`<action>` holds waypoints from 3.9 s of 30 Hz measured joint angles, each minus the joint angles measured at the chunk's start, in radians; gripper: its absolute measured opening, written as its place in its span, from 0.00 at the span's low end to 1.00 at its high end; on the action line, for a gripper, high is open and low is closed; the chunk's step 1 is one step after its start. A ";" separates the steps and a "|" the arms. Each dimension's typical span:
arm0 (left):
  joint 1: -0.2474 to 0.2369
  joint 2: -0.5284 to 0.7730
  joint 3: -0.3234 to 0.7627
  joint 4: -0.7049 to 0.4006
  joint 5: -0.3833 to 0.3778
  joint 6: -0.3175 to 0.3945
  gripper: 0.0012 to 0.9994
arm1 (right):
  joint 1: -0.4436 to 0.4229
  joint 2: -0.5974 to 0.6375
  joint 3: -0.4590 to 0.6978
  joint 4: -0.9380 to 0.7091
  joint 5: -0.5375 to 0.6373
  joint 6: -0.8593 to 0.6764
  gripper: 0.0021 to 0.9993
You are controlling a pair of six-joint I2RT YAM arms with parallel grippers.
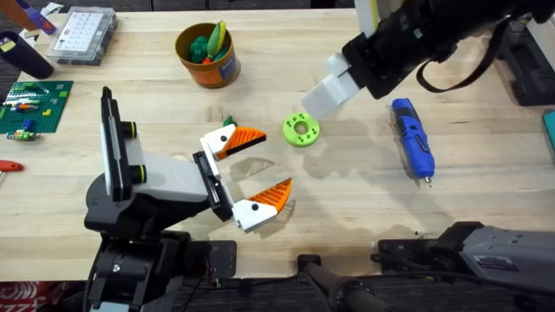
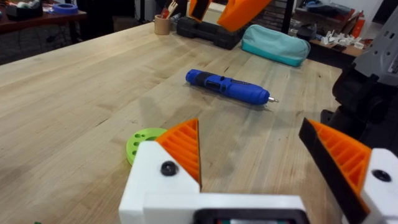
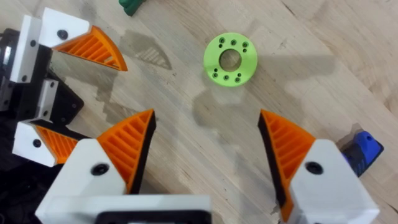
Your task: Pick up the gripper from the table and insert it into the empty holder that is missing its gripper. Then pick up a screw, insert it into the mounting hole, and use the screwdriver to tighten it. Finally, clean up the table by picking up the vegetable and placing it into the bucket.
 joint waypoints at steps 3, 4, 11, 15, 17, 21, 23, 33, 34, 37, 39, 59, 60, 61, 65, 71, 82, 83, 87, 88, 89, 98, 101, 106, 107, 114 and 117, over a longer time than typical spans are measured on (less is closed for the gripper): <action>0.000 0.000 0.000 0.000 0.001 0.000 0.98 | 0.000 0.000 0.000 -0.007 0.000 0.000 0.99; 0.000 0.000 0.000 0.000 0.001 0.000 0.98 | 0.000 0.000 0.000 -0.008 0.000 0.000 0.99; 0.000 0.000 0.000 0.000 0.001 -0.004 0.91 | 0.000 0.000 0.000 -0.010 0.000 0.000 0.99; 0.000 0.000 0.000 0.000 0.001 -0.005 0.36 | 0.000 0.000 0.000 -0.010 0.000 0.000 0.99; 0.000 0.000 0.000 0.000 0.001 -0.004 0.07 | 0.000 0.000 0.000 -0.010 0.000 0.000 0.99; 0.000 0.000 0.000 0.000 0.001 -0.003 0.00 | 0.000 0.000 0.000 -0.010 0.000 0.000 0.99; 0.000 0.000 0.000 0.000 0.001 -0.003 0.00 | 0.000 0.000 0.000 -0.011 0.001 0.000 0.99; 0.000 0.000 0.000 0.000 0.001 0.004 0.00 | -0.020 0.000 0.000 -0.052 0.012 -0.001 0.99; 0.000 0.000 0.000 0.000 0.001 0.004 0.00 | -0.028 0.000 0.000 -0.058 0.020 -0.002 0.99; 0.000 0.000 0.000 0.000 0.001 0.005 0.00 | -0.063 0.000 -0.001 -0.094 0.051 -0.007 0.99; 0.000 0.000 0.000 0.000 0.001 0.005 0.00 | -0.099 0.000 -0.002 -0.100 0.053 -0.008 0.99; 0.000 0.000 0.000 0.000 0.001 0.005 0.00 | -0.579 -0.141 -0.296 -0.009 0.060 -0.003 0.99; 0.000 0.000 0.000 0.000 0.001 0.005 0.00 | -0.589 -0.141 -0.313 0.005 0.062 -0.003 0.99; 0.000 0.000 0.000 0.000 0.001 0.005 0.00 | -0.595 -0.140 -0.328 0.014 0.064 -0.003 0.99; 0.000 0.000 0.000 0.000 0.001 0.005 0.00 | -0.602 -0.138 -0.392 0.072 0.084 -0.003 0.99; 0.000 0.000 0.000 0.000 0.001 0.005 0.00 | -0.606 -0.129 -0.485 0.186 0.144 -0.004 0.99; 0.000 0.000 0.000 0.000 0.001 0.005 0.00 | -0.616 0.028 -0.496 0.293 0.192 -0.107 0.99; 0.000 0.000 0.000 0.000 0.001 0.005 0.00 | -0.618 0.043 -0.496 0.301 0.193 -0.113 0.99; 0.000 0.000 0.000 -0.001 0.001 0.005 0.00 | -0.633 0.098 -0.496 0.318 0.196 -0.132 0.99; 0.000 0.000 0.000 -0.001 0.001 0.005 0.00 | -0.637 0.110 -0.496 0.322 0.196 -0.135 0.99; 0.000 0.000 0.000 -0.001 0.001 0.005 0.00 | -0.638 0.121 -0.496 0.328 0.196 -0.137 0.99; 0.000 0.000 0.000 -0.001 0.001 0.005 0.00 | -0.641 0.223 -0.496 0.329 0.196 -0.139 0.99; 0.000 0.000 0.000 -0.001 0.001 0.005 0.00 | -0.644 0.240 -0.497 0.329 0.196 -0.138 0.99; 0.000 0.000 0.000 -0.001 0.001 0.005 0.00 | -0.677 0.241 -0.497 0.337 0.195 -0.136 0.99; 0.000 0.000 0.000 -0.001 0.001 0.005 0.00 | -0.687 0.241 -0.497 0.340 0.194 -0.136 0.99; 0.000 0.000 0.000 -0.001 0.001 0.005 0.00 | -0.715 0.241 -0.497 0.352 0.184 -0.136 0.99; 0.000 0.000 0.000 -0.001 0.001 0.005 0.00 | -0.706 0.242 -0.497 0.352 0.175 -0.136 0.99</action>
